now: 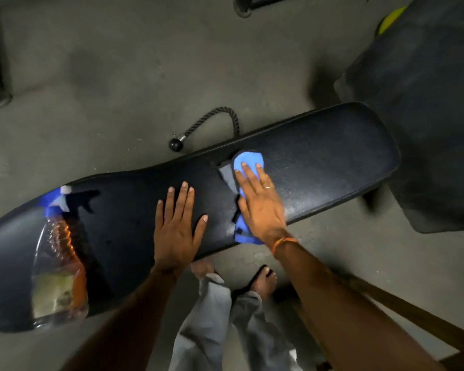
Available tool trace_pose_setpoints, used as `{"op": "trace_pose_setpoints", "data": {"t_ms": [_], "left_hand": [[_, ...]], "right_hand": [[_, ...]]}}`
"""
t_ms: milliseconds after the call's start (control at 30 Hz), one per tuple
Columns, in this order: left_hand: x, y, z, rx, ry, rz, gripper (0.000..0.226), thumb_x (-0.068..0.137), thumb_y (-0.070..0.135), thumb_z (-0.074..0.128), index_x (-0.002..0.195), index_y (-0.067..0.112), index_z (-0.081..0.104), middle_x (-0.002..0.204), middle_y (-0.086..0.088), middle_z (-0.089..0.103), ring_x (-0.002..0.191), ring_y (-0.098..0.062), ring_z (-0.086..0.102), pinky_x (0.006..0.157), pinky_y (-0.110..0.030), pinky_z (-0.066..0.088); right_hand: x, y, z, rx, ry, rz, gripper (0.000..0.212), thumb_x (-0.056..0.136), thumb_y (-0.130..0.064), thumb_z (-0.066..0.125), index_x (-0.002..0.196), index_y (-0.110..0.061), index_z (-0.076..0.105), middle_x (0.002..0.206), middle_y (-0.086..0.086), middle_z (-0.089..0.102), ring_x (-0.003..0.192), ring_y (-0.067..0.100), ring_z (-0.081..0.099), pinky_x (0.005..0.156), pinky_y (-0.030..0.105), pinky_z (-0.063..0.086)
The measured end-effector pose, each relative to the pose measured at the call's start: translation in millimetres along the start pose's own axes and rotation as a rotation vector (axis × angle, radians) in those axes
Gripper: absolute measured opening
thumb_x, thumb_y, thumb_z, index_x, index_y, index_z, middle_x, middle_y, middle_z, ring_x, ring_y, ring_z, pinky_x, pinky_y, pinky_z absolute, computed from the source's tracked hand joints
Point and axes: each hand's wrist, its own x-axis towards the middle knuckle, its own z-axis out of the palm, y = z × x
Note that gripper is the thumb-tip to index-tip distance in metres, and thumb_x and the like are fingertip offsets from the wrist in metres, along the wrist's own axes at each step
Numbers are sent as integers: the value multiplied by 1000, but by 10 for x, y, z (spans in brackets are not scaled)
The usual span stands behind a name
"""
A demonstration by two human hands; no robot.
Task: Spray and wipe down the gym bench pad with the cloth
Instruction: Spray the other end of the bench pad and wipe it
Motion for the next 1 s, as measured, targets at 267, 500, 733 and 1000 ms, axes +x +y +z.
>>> {"op": "trace_pose_setpoints", "data": {"t_ms": [267, 500, 733, 1000], "left_hand": [[-440, -370, 5, 29, 40, -136, 70, 103, 55, 32, 161, 18, 22, 170, -1, 15, 159, -25, 7, 128, -47, 15], [-748, -734, -60, 0, 76, -313, 67, 103, 50, 32, 159, 14, 29, 169, -5, 20, 158, -26, 13, 125, -48, 21], [-573, -666, -243, -228, 293, -517, 65, 103, 46, 32, 157, 9, 32, 166, -10, 28, 155, -27, 23, 123, -51, 25], [-301, -446, -54, -43, 27, -327, 74, 101, 59, 30, 163, 23, 13, 172, -2, 6, 158, -33, 1, 125, -56, 15]], "right_hand": [[469, -853, 285, 196, 53, 54, 61, 100, -32, 34, 156, -8, 36, 167, 9, 26, 157, 34, 11, 128, 44, 15], [76, -1456, 526, 533, -115, -214, 57, 104, -32, 31, 154, -6, 40, 167, 9, 27, 158, 31, 6, 128, 48, 14], [98, -1662, 365, 894, -128, -30, 48, 101, -23, 37, 145, -13, 52, 152, 4, 51, 142, 12, 44, 122, 29, 32], [268, -1039, 538, 201, 26, -200, 58, 94, -3, 47, 151, -13, 46, 163, 1, 36, 154, 19, 25, 124, 27, 23]]}}
